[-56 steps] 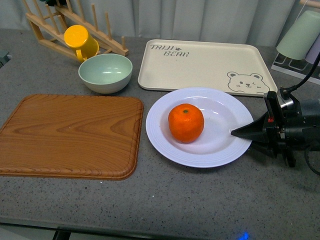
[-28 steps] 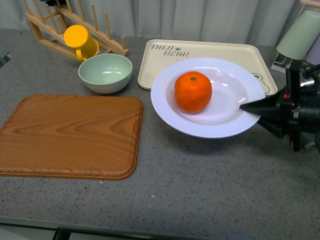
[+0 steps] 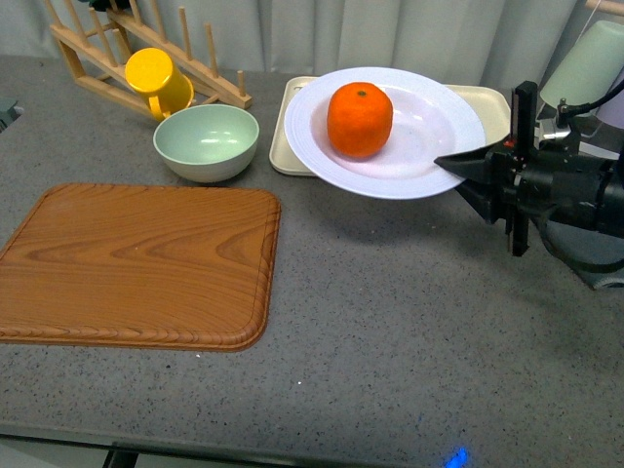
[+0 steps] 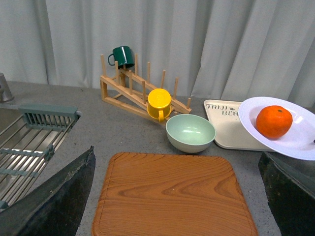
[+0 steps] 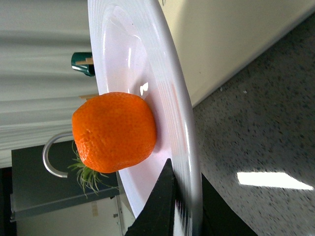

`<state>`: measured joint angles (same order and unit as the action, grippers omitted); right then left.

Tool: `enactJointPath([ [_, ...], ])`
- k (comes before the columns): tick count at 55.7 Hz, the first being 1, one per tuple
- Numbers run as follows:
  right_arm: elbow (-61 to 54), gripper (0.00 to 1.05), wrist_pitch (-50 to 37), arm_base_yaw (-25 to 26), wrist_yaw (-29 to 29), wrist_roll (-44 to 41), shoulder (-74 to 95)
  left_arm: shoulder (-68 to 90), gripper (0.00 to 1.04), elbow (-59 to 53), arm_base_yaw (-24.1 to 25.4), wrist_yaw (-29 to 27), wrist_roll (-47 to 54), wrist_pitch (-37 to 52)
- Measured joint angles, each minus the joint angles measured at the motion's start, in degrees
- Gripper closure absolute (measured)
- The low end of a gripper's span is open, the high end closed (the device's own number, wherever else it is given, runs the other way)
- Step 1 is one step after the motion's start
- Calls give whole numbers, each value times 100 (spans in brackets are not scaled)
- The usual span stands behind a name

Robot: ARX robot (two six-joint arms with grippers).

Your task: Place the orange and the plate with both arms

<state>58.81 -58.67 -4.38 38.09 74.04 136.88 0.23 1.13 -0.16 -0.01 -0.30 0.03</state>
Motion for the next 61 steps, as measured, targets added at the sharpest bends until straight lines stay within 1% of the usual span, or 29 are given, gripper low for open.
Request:
enactJointPath([
  [10,570,102,61,-153,-693,352,365,0,6,0,0,0,2,0],
  [28,1362,102,136,-398,-1368,938,1021,0,6,0,0,0,0,0],
  [44,1801,102,472,-396,-1996,1213,1268,0,6,0,0,0,0,0],
  [51,1963,102,791,-339,-2159,1237,1276,0,6,0,0,0,0,0],
  [59,2044,102,938,-330,-2164,1207,1281,0,6,0,0,0,0,0],
  [61,2050,99,953,-330,-2166,1189,1281,0,6,0,0,0,0,0],
])
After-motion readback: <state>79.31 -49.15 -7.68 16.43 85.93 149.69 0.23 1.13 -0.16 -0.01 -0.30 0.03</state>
